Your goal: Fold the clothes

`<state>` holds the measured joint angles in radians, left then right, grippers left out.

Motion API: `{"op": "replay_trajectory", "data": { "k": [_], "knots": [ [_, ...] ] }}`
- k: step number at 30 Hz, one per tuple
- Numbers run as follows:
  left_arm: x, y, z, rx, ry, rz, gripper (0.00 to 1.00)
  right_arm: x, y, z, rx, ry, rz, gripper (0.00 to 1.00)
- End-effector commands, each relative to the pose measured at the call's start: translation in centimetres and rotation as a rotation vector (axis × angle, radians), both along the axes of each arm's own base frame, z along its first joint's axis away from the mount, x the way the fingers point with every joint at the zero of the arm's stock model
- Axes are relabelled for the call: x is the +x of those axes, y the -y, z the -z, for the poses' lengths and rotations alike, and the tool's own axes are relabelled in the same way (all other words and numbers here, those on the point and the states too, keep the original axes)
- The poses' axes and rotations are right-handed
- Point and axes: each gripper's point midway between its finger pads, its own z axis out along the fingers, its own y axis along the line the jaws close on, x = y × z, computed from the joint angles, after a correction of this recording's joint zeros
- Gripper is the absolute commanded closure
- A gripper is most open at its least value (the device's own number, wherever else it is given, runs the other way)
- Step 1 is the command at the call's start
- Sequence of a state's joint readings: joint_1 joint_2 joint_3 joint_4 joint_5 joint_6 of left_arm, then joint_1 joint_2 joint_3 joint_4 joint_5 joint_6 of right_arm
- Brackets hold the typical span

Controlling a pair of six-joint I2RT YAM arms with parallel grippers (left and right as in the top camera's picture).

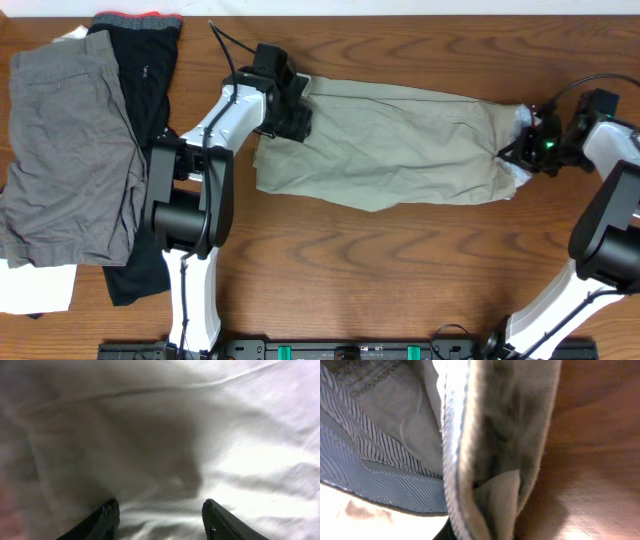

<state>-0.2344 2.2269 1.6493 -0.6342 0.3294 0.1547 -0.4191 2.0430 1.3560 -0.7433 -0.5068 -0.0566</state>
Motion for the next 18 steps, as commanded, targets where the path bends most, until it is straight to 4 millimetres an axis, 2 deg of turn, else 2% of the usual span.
{"op": "replay_trajectory", "data": {
  "k": [1, 5, 9, 12, 17, 18],
  "knots": [
    [-0.1, -2.6, -0.5, 0.061, -0.005, -0.05, 0.44, 0.8, 4.3, -2.4, -0.09, 0.059, 0.021, 0.99],
    [-0.3, -3.5, -1.2, 0.062, -0.011, -0.066, 0.44, 1.2, 4.5, -6.1, -0.118, 0.101, -0.013, 0.99],
    [-0.5, -3.8, -1.1, 0.065, -0.023, -0.072, 0.45, 2.1, 2.3, -9.3, -0.122, 0.155, -0.069, 0.99],
    [-0.5, -3.8, -1.1, 0.064, -0.021, -0.072, 0.46, 2.9, -0.9, -10.5, -0.128, 0.184, -0.145, 0.99],
    [-0.5, -3.8, -1.1, 0.064, -0.022, -0.072, 0.49, 4.1, -8.2, -10.9, -0.102, 0.201, -0.264, 0.99],
    [-0.5, -3.8, -1.1, 0.064, -0.022, -0.072, 0.5, 4.5, -10.2, -11.0, -0.098, 0.214, -0.298, 0.99]
  ]
}}
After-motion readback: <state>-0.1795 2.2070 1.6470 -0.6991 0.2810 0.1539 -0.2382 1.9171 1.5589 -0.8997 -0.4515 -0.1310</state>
